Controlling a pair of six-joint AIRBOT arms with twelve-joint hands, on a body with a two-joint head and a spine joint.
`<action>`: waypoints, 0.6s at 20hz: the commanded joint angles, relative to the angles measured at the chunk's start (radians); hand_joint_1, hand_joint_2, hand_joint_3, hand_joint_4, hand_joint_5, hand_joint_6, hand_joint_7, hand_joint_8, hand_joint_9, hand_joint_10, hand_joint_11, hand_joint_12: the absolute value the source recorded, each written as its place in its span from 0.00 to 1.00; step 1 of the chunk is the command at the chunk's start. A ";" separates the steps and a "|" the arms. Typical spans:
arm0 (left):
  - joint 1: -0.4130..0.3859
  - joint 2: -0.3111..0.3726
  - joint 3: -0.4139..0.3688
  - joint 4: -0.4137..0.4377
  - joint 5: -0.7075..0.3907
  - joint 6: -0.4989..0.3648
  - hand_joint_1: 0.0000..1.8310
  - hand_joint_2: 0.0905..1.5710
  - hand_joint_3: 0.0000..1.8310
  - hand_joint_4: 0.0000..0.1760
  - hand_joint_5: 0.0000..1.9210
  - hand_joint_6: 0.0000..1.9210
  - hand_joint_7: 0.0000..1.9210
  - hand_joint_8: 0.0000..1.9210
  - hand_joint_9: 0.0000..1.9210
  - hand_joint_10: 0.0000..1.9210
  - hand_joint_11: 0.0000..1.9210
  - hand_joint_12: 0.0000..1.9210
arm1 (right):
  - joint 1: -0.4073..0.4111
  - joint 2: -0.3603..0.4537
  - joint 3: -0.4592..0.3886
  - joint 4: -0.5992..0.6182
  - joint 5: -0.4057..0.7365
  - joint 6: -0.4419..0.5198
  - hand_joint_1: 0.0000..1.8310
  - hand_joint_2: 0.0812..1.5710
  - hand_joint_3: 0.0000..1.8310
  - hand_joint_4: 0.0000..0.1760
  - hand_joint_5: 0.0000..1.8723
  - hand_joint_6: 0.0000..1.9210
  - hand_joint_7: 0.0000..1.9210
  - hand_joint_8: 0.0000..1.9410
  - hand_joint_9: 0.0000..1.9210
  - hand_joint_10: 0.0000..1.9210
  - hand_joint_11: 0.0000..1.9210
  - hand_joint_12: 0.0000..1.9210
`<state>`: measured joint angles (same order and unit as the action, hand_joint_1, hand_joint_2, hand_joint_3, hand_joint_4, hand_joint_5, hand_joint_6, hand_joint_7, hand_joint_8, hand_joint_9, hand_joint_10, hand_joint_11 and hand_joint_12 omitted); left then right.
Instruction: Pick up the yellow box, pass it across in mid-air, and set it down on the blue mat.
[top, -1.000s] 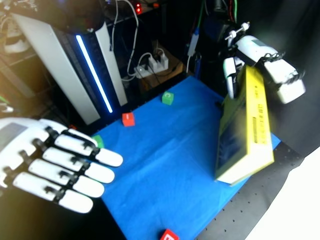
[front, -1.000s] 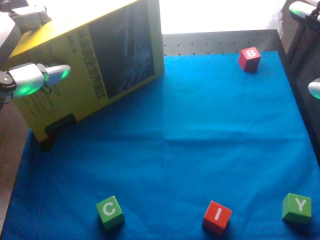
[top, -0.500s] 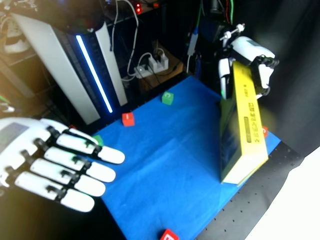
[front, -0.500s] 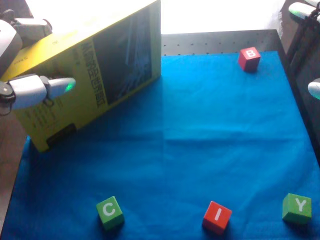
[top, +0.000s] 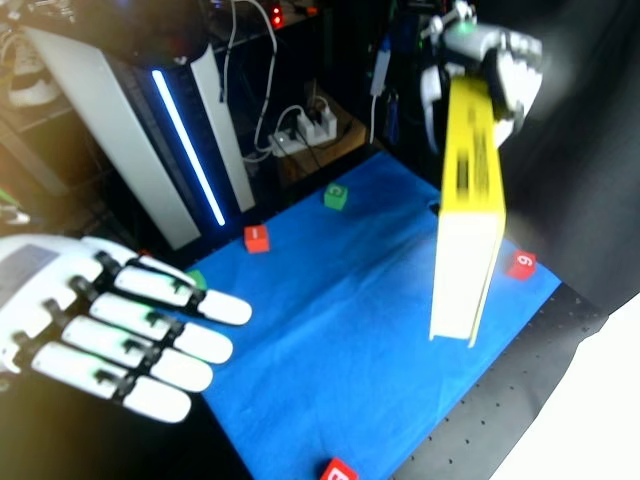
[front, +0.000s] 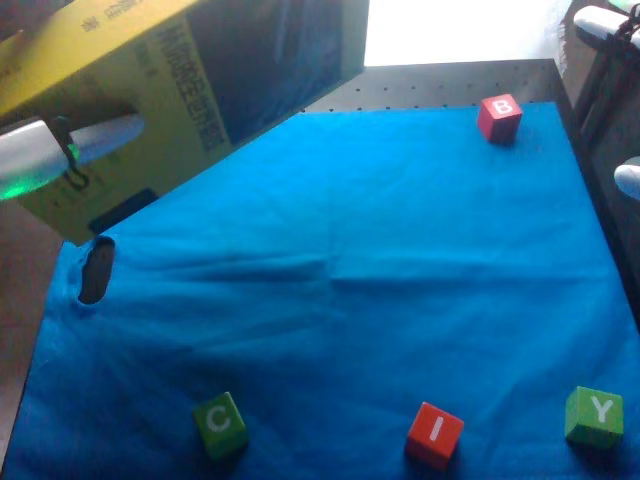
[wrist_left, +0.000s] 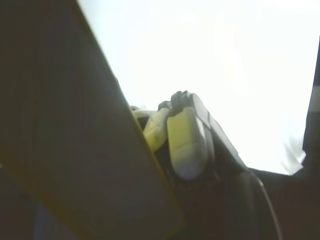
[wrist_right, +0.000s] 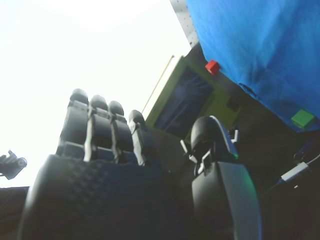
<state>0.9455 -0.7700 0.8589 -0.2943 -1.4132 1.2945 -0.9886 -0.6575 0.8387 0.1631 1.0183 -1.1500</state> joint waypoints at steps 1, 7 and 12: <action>-0.011 0.002 -0.003 0.040 -0.142 -0.004 0.72 0.78 0.00 0.00 0.57 1.00 0.71 1.00 0.82 1.00 0.85 1.00 | 0.013 0.001 0.005 0.007 0.123 -0.001 0.16 0.83 0.00 0.30 0.00 0.00 0.00 0.00 0.00 0.00 0.00 0.00; -0.064 -0.039 0.018 0.094 -0.033 -0.014 0.78 0.75 0.00 0.00 0.60 1.00 0.72 1.00 0.81 1.00 0.84 1.00 | 0.061 0.001 -0.002 -0.064 0.164 -0.001 0.23 0.81 0.00 0.36 0.00 0.00 0.00 0.00 0.00 0.00 0.00 0.00; -0.115 -0.088 0.055 0.102 0.103 -0.018 0.79 0.75 0.00 0.00 0.62 1.00 0.73 1.00 0.81 1.00 0.84 1.00 | 0.161 -0.021 -0.001 -0.160 0.168 -0.001 0.31 0.73 0.00 0.29 0.00 0.00 0.00 0.00 0.00 0.00 0.02 0.01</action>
<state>0.8402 -0.8631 0.9165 -0.1967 -1.1919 1.2831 -0.8364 -0.6811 0.8352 -0.0193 1.0714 -1.1500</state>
